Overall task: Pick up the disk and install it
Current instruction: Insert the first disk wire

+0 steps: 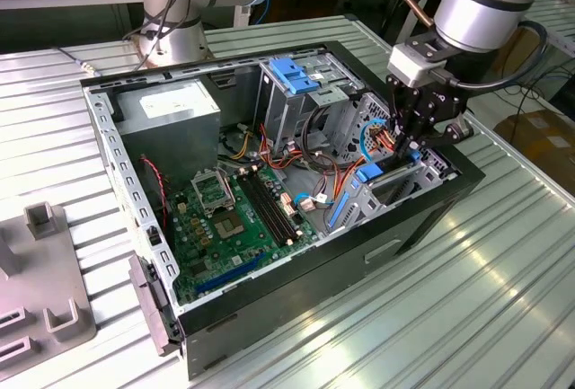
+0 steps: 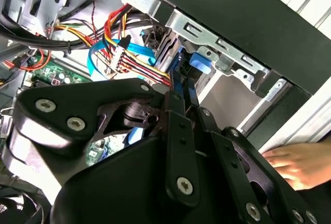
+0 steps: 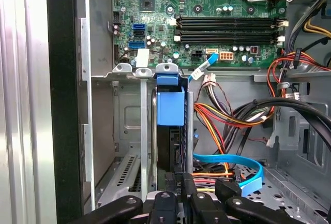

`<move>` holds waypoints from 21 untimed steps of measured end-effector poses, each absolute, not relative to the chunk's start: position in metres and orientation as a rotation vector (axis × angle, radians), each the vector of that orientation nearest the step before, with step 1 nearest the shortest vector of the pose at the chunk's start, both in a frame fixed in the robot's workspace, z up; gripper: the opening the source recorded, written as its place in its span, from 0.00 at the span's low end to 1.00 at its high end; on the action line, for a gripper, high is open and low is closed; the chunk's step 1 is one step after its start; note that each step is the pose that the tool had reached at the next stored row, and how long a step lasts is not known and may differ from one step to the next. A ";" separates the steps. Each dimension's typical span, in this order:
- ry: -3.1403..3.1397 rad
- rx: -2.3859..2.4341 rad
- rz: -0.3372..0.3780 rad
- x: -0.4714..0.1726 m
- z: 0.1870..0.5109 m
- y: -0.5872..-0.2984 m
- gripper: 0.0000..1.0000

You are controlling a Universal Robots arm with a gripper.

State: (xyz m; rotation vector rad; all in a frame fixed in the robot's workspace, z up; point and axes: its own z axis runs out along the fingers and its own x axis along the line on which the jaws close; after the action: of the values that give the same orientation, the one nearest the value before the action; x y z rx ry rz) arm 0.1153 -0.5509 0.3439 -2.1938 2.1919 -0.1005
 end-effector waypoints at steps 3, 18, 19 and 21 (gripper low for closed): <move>2.192 -2.194 -0.101 0.115 0.347 -0.551 0.17; 2.192 -2.194 -0.101 0.115 0.347 -0.550 0.17; 2.192 -2.194 -0.101 0.115 0.347 -0.550 0.17; 2.192 -2.194 -0.101 0.115 0.347 -0.550 0.17</move>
State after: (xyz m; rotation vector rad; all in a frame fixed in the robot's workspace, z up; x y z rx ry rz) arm 0.1154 -0.5496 0.3473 -2.1940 2.1919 -0.1007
